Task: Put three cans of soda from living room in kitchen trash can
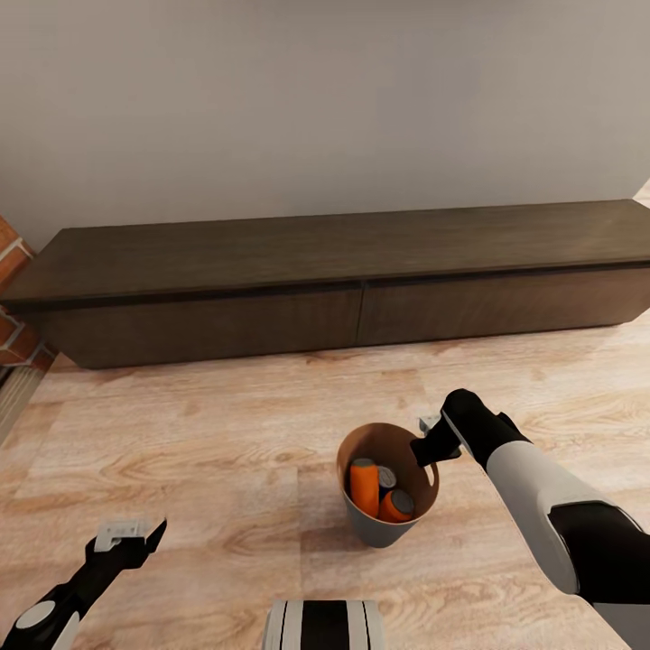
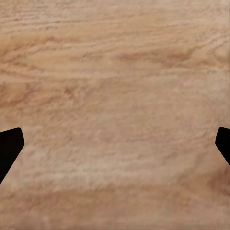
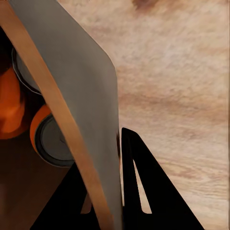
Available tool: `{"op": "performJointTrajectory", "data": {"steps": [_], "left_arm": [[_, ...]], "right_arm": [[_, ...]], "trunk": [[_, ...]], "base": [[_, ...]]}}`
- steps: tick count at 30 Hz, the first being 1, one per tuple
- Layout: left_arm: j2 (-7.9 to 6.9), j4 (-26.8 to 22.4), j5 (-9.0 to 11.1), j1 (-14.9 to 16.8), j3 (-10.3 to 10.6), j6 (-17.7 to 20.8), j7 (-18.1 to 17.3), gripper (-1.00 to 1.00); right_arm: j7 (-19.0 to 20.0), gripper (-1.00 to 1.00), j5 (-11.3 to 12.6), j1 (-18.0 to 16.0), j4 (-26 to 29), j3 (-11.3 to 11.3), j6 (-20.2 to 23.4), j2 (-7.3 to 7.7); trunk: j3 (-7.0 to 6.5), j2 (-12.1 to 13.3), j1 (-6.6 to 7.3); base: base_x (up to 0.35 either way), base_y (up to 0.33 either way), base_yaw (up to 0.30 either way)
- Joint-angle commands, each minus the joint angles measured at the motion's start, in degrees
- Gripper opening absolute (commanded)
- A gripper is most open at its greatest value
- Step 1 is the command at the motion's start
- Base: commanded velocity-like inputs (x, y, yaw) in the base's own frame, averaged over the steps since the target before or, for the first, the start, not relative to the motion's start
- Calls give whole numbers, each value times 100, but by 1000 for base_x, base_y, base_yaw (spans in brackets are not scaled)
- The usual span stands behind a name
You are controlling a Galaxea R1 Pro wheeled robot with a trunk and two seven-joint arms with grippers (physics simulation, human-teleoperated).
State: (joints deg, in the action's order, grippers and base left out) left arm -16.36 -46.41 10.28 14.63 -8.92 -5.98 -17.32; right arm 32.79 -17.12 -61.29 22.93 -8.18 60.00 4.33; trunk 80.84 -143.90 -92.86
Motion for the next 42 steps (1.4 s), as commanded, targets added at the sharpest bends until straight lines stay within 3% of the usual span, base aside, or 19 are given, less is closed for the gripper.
{"op": "performJointTrajectory", "data": {"steps": [1, 17, 18, 42], "left_arm": [[1, 12, 0, 5, 4, -3, 0, 100], [1, 27, 4, 5, 4, -9, 1, 100], [1, 27, 4, 5, 4, -9, 1, 100], [1, 27, 3, 5, 4, -9, 1, 100]], "right_arm": [[-111, -100, -72, 132, 36, 65, 0, -141], [-101, -100, -72, 135, 34, 62, 0, -142], [-92, 100, -72, 135, 35, 61, 0, -142], [-107, 100, -72, 139, 36, 58, 0, -142]], "trunk": [[3, 2, -5], [3, 2, -5], [3, 2, -5], [3, 2, -5]], "base": [[0, 0, 0], [0, 0, 0], [0, 0, 0], [0, 0, 0]]}}
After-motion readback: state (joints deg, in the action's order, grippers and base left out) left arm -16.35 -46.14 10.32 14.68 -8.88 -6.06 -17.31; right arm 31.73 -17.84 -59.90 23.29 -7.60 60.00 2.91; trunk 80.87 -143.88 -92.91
